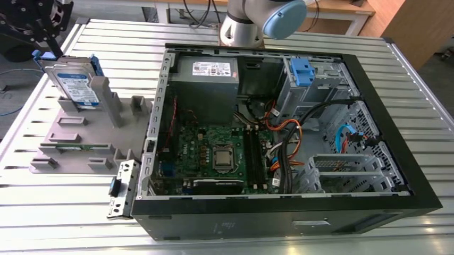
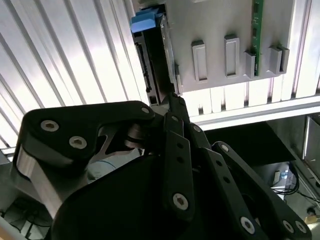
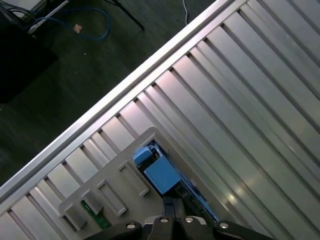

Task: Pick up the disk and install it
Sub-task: 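Pick up the disk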

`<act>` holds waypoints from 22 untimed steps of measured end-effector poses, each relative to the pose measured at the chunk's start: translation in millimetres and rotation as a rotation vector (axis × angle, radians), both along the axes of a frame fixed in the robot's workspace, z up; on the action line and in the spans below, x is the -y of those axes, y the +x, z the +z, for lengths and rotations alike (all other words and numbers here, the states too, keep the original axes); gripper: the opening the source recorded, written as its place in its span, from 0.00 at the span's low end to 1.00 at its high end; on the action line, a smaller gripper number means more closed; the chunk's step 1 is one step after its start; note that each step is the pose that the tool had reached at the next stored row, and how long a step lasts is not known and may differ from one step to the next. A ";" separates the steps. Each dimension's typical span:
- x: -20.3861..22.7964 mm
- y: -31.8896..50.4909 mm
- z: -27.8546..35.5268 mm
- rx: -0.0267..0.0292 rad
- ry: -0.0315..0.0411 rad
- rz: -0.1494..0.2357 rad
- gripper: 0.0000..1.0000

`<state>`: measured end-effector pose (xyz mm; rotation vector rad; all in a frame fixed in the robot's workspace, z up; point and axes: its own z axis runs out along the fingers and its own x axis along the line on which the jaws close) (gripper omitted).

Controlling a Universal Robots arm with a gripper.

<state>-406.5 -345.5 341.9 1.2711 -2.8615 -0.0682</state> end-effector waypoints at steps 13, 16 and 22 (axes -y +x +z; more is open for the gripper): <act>0.0 0.0 -0.4 0.0000 0.0000 0.231 0.11; 0.0 0.0 -0.5 0.0000 0.0000 0.286 0.11; 0.0 0.0 -0.7 0.0000 0.0000 0.395 0.11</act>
